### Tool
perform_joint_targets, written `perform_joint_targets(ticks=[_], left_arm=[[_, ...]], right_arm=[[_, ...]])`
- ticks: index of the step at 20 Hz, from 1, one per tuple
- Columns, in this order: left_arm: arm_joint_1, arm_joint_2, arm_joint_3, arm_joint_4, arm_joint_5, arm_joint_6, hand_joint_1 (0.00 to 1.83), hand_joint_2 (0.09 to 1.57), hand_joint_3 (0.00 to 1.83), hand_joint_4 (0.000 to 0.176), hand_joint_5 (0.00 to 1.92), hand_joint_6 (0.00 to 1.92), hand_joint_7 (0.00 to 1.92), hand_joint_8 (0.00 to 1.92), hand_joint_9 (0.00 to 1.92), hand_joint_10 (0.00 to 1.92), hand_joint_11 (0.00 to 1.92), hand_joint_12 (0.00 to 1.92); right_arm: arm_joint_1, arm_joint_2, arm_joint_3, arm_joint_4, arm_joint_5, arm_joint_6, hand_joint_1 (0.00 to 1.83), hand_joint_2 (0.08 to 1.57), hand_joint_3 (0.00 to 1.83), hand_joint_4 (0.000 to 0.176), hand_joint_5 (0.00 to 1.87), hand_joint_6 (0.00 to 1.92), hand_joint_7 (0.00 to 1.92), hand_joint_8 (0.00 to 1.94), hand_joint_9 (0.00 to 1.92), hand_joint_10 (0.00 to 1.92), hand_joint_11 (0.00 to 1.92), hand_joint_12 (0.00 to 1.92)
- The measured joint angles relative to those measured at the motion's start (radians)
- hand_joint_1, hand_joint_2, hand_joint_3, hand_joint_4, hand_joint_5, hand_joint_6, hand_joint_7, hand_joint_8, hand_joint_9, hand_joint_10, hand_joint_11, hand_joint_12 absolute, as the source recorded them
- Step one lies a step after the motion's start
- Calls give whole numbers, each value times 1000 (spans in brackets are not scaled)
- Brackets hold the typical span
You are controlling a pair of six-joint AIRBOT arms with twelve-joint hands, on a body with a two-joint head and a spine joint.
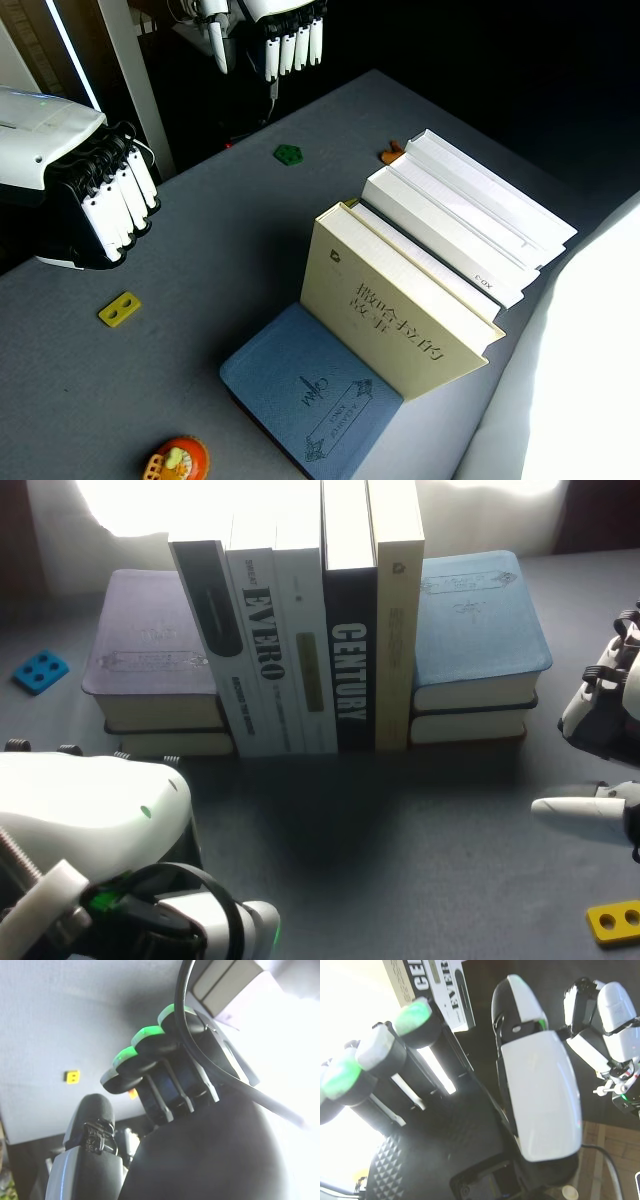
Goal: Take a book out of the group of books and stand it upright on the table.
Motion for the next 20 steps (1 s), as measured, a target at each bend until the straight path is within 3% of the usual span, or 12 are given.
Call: perform_joint_targets(ticks=[1, 2, 4, 6, 8, 11, 14, 15, 16, 19, 20], left_arm=[[0, 0, 0, -3, -2, 0, 8, 1389, 20, 24, 36, 5, 86, 7, 95, 15, 0, 407], [0, 0, 0, -11, -3, 0, 0, 1390, 6, 35, 45, 5, 89, 2, 91, 4, 0, 376], [0, 0, 0, 2, 0, 0, 0, 1395, 4, 39, 40, 1, 58, 0, 58, 0, 0, 320], [0, 0, 0, 0, 0, 0, 37, 1395, 1, 46, 45, 5, 60, 1, 68, 3, 0, 441], [0, 0, 0, -8, -2, 0, 10, 1400, 2, 51, 41, 3, 60, 1, 66, 2, 0, 435], [0, 0, 0, -7, -2, 0, 0, 1401, 2, 48, 47, 5, 69, 9, 51, 7, 0, 312], [0, 0, 0, -7, -1, 0, 0, 1396, 0, 53, 58, 2, 91, 3, 73, 5, 0, 309], [0, 0, 0, -7, -2, 0, 0, 1394, 0, 55, 71, 5, 103, 4, 78, 5, 0, 342], [0, 0, 0, -6, -2, 0, 0, 1393, 0, 55, 61, 2, 98, 1, 63, 3, 0, 307], [0, 0, 0, -7, -2, 0, 0, 1392, 1, 53, 104, 10, 114, 3, 65, 2, 0, 291], [0, 0, 0, -6, -2, 0, 0, 1389, 0, 59, 107, 10, 111, 1, 59, 0, 0, 293]], right_arm=[[-1, 1, 0, 0, 0, 0, 52, 1144, 103, 0, 12, 39, 29, 13, 0, 2, 0, 7], [-6, 1, 0, 0, -2, -3, 36, 1164, 73, 0, 17, 31, 38, 7, 0, 0, 0, 0], [-6, 1, 0, 0, -3, -3, 3, 1182, 67, 0, 0, 4, 4, 0, 0, 0, 0, 0], [-6, 1, 0, -2, 8, -3, 0, 1179, 59, 0, 10, 4, 0, 0, 0, 0, 0, 0], [-6, 1, 0, -1, 0, -3, 0, 1183, 56, 0, 3, 1, 0, 0, 0, 0, 0, 0], [-12, 8, -27, 0, 8, -3, 0, 1176, 45, 1, 0, 0, 0, 0, 0, 0, 0, 0], [-30, 21, -67, 1, 58, -3, 2, 1174, 39, 38, 9, 4, 0, 0, 0, 0, 0, 0], [-30, 23, -79, 32, 69, -32, 0, 1166, 34, 50, 12, 5, 0, 0, 0, 0, 0, 0], [-30, 21, -101, 146, 92, -122, 0, 1164, 31, 58, 14, 6, 0, 0, 0, 0, 0, 0], [-30, -31, -130, 474, 214, -424, 38, 1169, 25, 57, 68, 26, 0, 0, 0, 0, 0, 0], [-30, -55, -131, 534, 263, -485, 27, 1172, 24, 58, 110, 42, 0, 0, 0, 0, 0, 0]])
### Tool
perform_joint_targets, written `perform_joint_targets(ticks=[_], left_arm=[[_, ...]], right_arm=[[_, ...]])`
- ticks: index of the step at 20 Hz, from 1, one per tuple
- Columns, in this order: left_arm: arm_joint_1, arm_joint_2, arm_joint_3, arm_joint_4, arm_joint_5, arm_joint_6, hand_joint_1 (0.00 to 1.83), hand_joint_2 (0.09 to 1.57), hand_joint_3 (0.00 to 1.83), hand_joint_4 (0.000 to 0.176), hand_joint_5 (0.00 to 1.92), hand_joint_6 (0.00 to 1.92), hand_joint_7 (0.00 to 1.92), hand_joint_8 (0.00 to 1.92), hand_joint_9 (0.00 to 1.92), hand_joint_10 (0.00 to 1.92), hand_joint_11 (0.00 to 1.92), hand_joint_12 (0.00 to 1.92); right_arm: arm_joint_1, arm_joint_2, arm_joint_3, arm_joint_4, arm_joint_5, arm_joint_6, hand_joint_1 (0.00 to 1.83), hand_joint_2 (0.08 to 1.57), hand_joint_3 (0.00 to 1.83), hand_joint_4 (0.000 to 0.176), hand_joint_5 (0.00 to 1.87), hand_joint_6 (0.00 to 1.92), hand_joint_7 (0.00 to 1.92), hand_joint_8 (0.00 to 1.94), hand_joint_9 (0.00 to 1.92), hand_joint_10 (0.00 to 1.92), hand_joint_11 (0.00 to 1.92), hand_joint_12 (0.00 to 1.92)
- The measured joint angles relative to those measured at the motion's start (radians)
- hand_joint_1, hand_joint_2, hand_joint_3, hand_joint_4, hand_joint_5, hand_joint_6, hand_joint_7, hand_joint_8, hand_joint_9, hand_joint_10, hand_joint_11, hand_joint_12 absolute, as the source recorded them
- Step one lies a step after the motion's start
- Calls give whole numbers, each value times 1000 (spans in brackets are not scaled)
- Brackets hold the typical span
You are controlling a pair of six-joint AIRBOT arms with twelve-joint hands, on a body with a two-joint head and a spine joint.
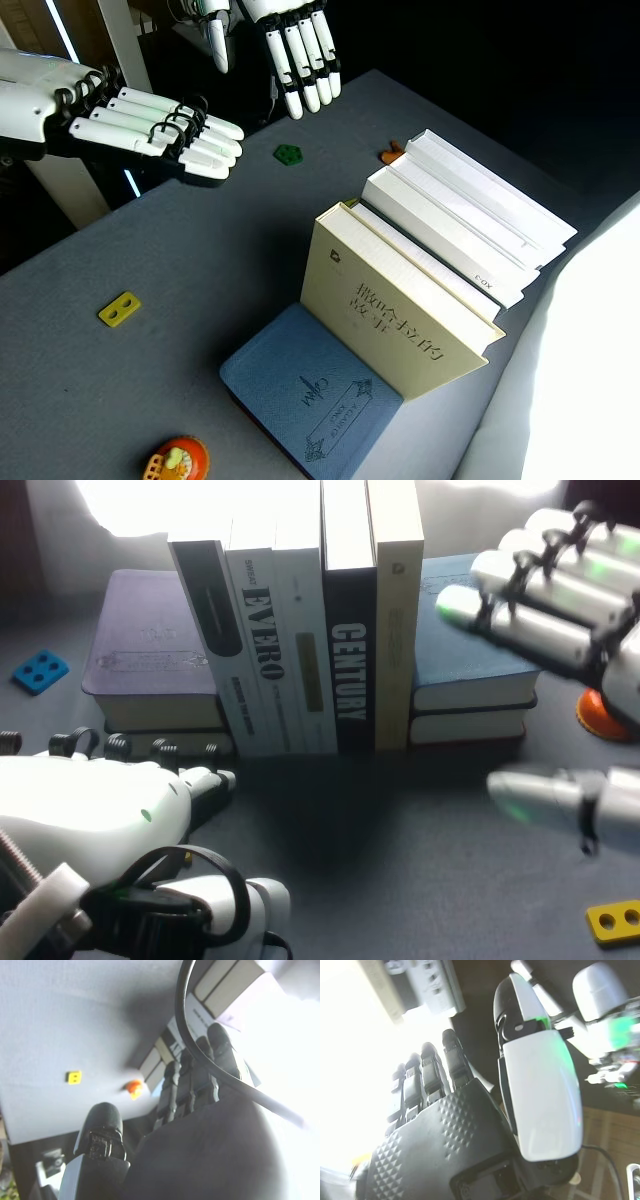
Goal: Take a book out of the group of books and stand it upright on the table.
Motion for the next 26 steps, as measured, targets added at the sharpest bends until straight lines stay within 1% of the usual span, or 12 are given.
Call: perform_joint_targets(ticks=[1, 3, 6, 9, 14, 15, 17, 20, 23, 24, 25, 26], left_arm=[[0, 0, 0, 0, 0, 0, 13, 1388, 0, 57, 106, 7, 116, 2, 52, 1, 0, 260], [0, 0, 0, 2, 0, 0, 35, 1378, 0, 52, 120, 4, 149, 5, 83, 7, 0, 345], [0, 0, 0, 2, 0, 0, 5, 1380, 1, 66, 111, 0, 120, 0, 81, 2, 0, 335], [0, 0, 0, 2, 0, 0, 41, 1380, 0, 60, 103, 0, 112, 1, 77, 2, 0, 308], [0, 0, 0, 2, 0, 0, 0, 1388, 1, 56, 104, 1, 109, 0, 95, 3, 0, 388], [0, 0, 0, 2, 0, 0, 0, 1380, 0, 61, 94, 0, 103, 0, 96, 3, 0, 392], [0, 0, 0, 2, 0, 0, 0, 1374, 0, 71, 93, 0, 114, 2, 106, 5, 0, 352], [0, 0, 1, 1, 0, 0, 0, 1375, 0, 70, 95, 1, 111, 0, 96, 2, 0, 263], [0, 0, 2, 5, 0, 0, 0, 1377, 0, 69, 80, 2, 95, 2, 83, 3, 0, 316], [0, 0, 2, 5, 0, 0, 0, 1374, 0, 71, 64, 2, 92, 1, 86, 4, 0, 290], [0, 0, 2, 5, 0, 0, 0, 1372, 0, 71, 69, 3, 102, 4, 89, 3, 0, 260], [0, 0, 2, 5, 1, 0, 0, 1371, 0, 72, 75, 4, 108, 4, 94, 4, 0, 293]], right_arm=[[0, -20, -1, 42, 42, -48, 17, 1167, 20, 58, 159, 62, 0, 0, 0, 0, 0, 0], [-2, -73, -1, 118, 152, -130, 43, 1157, 12, 55, 221, 80, 0, 0, 0, 0, 0, 0], [-25, -129, -1, 124, 267, -143, 43, 1180, 18, 45, 292, 101, 0, 0, 0, 0, 0, 0], [-24, -188, 5, 132, 348, -153, 27, 1188, 18, 36, 328, 106, 0, 0, 0, 0, 0, 0], [-2, -259, 15, 139, 423, -146, 25, 1197, 14, 41, 350, 95, 0, 0, 0, 0, 0, 0], [-2, -276, 14, 140, 440, -145, 31, 1201, 15, 37, 355, 95, 0, 0, 0, 0, 0, 0], [-2, -303, 21, 140, 470, -131, 30, 1201, 13, 42, 343, 88, 0, 0, 0, 0, 0, 0], [3, -344, 54, 147, 515, -114, 26, 1192, 9, 41, 331, 81, 0, 0, 0, 0, 0, 0], [9, -394, 87, 188, 528, -105, 38, 1197, 10, 41, 313, 72, 0, 0, 0, 0, 0, 0], [13, -412, 101, 191, 528, -104, 39, 1198, 10, 35, 308, 68, 0, 0, 0, 0, 0, 0], [20, -449, 132, 192, 528, -100, 18, 1198, 8, 41, 299, 60, 0, 0, 0, 0, 0, 0], [25, -467, 147, 189, 530, -98, 18, 1199, 8, 39, 299, 58, 0, 0, 0, 0, 0, 0]])
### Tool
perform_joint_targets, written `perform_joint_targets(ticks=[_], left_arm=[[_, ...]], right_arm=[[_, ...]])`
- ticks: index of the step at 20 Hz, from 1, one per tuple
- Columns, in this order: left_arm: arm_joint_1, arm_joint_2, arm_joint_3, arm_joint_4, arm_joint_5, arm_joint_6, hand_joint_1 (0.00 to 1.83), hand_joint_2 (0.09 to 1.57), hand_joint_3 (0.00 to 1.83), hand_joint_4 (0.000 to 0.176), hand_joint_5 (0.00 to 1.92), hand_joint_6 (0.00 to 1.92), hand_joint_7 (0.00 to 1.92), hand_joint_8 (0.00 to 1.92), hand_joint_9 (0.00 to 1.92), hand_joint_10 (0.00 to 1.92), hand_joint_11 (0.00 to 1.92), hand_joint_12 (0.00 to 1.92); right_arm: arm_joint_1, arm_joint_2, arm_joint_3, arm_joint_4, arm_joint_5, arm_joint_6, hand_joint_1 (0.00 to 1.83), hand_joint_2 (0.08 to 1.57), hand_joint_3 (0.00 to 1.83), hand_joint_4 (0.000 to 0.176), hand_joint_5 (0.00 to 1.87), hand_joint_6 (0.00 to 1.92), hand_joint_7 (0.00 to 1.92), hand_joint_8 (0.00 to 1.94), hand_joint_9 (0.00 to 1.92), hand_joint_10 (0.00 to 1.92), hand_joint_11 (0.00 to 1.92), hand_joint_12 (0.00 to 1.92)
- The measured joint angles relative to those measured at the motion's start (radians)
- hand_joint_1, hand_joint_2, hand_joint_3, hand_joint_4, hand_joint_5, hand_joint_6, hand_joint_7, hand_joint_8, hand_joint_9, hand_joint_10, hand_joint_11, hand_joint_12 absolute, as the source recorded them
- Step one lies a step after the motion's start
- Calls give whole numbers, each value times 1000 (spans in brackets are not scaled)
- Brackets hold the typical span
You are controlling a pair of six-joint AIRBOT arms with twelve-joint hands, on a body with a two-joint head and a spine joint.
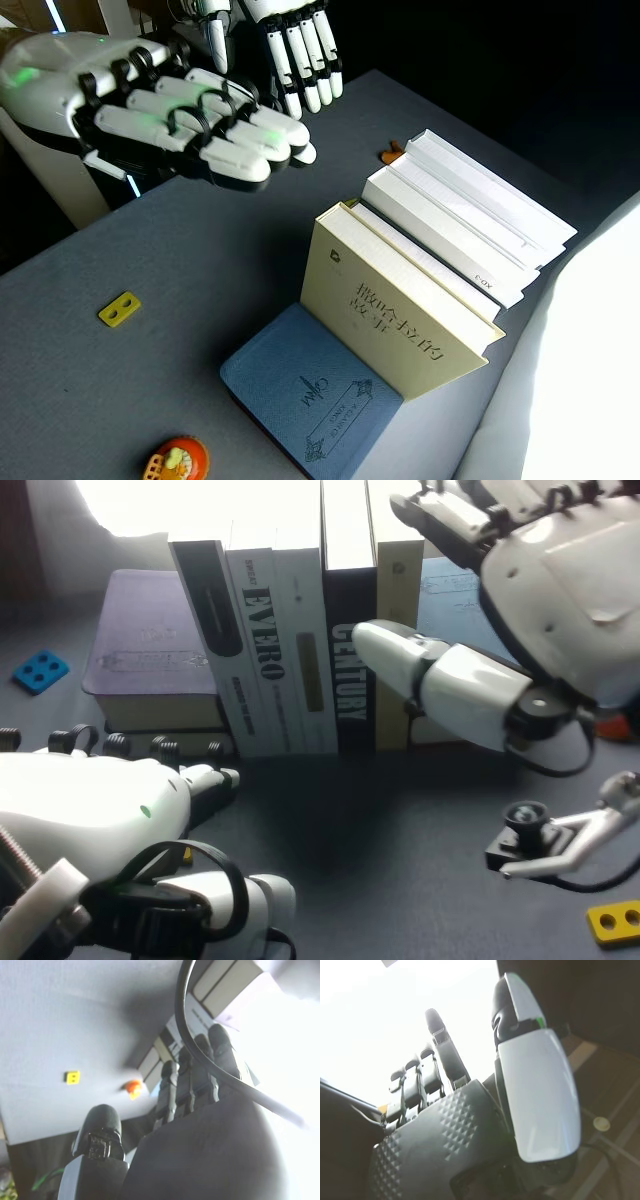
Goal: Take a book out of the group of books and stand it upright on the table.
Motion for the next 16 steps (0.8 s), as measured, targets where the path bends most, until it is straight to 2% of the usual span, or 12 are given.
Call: perform_joint_targets(ticks=[3, 4, 6, 10, 11, 13, 16], left_arm=[[0, 0, 0, 0, -2, 0, 0, 1376, 1, 64, 93, 5, 114, 0, 127, 8, 0, 392], [0, 0, 0, 0, -1, 0, 0, 1375, 1, 62, 96, 6, 110, 0, 122, 5, 0, 392], [0, 0, 0, 0, -2, 0, 0, 1378, 2, 64, 92, 6, 113, 5, 115, 4, 0, 300], [0, 0, 0, 0, -2, -1, 0, 1368, 0, 73, 79, 3, 103, 4, 104, 3, 0, 353], [0, 0, 0, 0, 0, -2, 0, 1370, 0, 72, 81, 2, 106, 3, 93, 2, 0, 336], [0, 0, 0, 0, -1, -2, 0, 1365, 0, 75, 94, 5, 118, 5, 104, 5, 0, 364], [0, 0, 0, 0, -2, -2, 0, 1373, 0, 77, 73, 4, 113, 1, 79, 4, 0, 222]], right_arm=[[2, -50, 41, 2, -1, 3, 0, 1195, 5, 34, 299, 55, 0, 0, 0, 0, 0, 0], [2, -63, 52, 5, -2, 3, 0, 1202, 8, 27, 303, 56, 0, 0, 0, 0, 0, 0], [2, -99, 87, 5, 0, 4, 18, 1201, 6, 21, 318, 61, 4, 2, 0, 0, 0, 0], [2, -151, 150, 6, 0, 12, 12, 1213, 9, 22, 335, 62, 0, 0, 0, 0, 0, 0], [2, -166, 164, 10, 2, 13, 40, 1213, 8, 14, 356, 70, 0, 0, 0, 0, 0, 0], [2, -180, 177, 11, -1, 16, 45, 1211, 5, 12, 365, 71, 0, 0, 0, 0, 0, 0], [1, -200, 200, 11, -2, 30, 26, 1222, 9, 21, 375, 70, 0, 0, 0, 0, 0, 0]])
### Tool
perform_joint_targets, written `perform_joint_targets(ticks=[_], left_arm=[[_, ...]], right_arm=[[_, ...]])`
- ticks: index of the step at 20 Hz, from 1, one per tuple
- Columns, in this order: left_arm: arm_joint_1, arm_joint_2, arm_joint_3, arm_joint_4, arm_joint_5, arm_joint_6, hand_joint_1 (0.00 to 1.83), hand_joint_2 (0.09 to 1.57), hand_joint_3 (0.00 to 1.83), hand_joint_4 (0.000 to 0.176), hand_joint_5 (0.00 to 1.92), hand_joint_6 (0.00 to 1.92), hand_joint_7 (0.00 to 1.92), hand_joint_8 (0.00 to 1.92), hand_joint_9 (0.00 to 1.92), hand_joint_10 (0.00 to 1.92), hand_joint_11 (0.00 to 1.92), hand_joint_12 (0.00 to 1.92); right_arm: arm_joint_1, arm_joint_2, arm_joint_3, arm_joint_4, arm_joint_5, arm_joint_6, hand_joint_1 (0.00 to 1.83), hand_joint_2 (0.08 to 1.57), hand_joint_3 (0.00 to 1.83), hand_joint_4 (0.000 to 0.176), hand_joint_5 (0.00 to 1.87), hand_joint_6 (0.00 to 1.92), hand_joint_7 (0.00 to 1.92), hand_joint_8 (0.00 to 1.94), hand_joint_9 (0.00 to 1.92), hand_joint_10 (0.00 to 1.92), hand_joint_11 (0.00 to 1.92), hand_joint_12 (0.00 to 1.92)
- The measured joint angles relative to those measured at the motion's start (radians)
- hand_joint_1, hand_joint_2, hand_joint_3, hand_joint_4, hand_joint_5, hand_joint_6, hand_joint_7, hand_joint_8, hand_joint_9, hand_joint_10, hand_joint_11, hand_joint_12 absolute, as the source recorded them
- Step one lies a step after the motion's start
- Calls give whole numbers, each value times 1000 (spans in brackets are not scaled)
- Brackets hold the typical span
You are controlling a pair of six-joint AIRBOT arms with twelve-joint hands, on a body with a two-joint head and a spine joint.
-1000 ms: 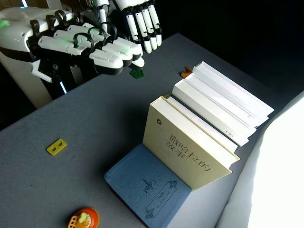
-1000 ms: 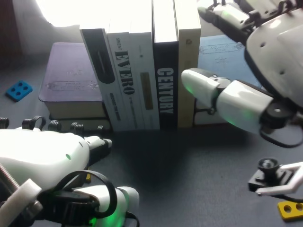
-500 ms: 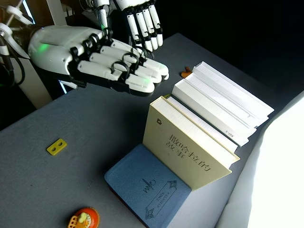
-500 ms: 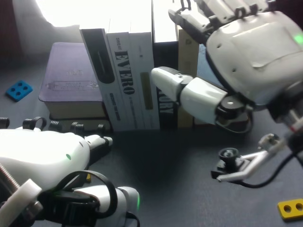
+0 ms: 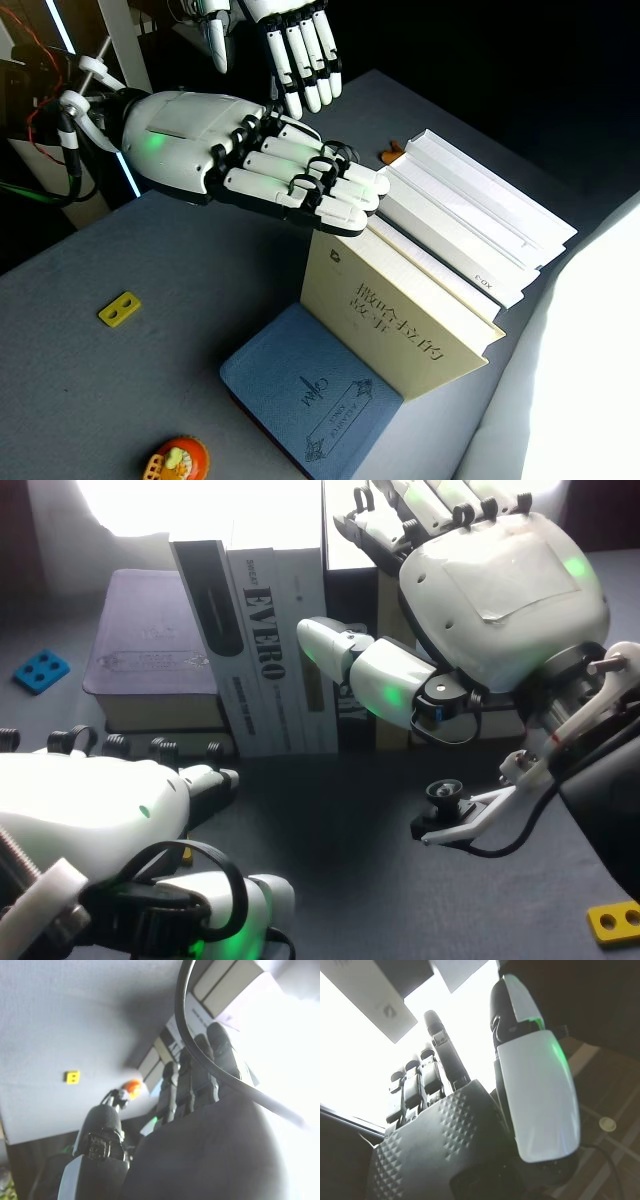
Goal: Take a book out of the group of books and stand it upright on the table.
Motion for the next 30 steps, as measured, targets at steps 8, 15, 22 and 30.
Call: perform_joint_targets(ticks=[8, 15, 22, 30], left_arm=[[0, 0, 0, 1, 0, 0, 0, 1374, 1, 68, 66, 2, 60, 0, 60, 1, 0, 263], [0, 0, 0, 4, 0, 0, 0, 1370, 0, 69, 72, 3, 73, 3, 70, 2, 0, 265], [0, 0, 0, 4, 0, 0, 0, 1376, 0, 72, 93, 1, 79, 2, 69, 2, 0, 291], [0, 0, 0, 4, 0, 0, 0, 1370, 0, 66, 112, 4, 75, 2, 94, 4, 0, 404]], right_arm=[[-14, -24, 15, 21, -12, 17, 0, 1231, 9, 17, 515, 122, 8, 3, 0, 0, 0, 0], [-22, -24, 20, -4, 2, 18, 0, 1229, 6, 3, 626, 162, 19, 6, 0, 0, 0, 0], [-43, 20, -29, -18, 12, -12, 0, 1245, 10, 0, 652, 162, 25, 10, 0, 0, 0, 0], [-58, 78, -112, -10, 15, -53, 0, 1256, 11, 0, 634, 145, 48, 15, 0, 0, 0, 0]])
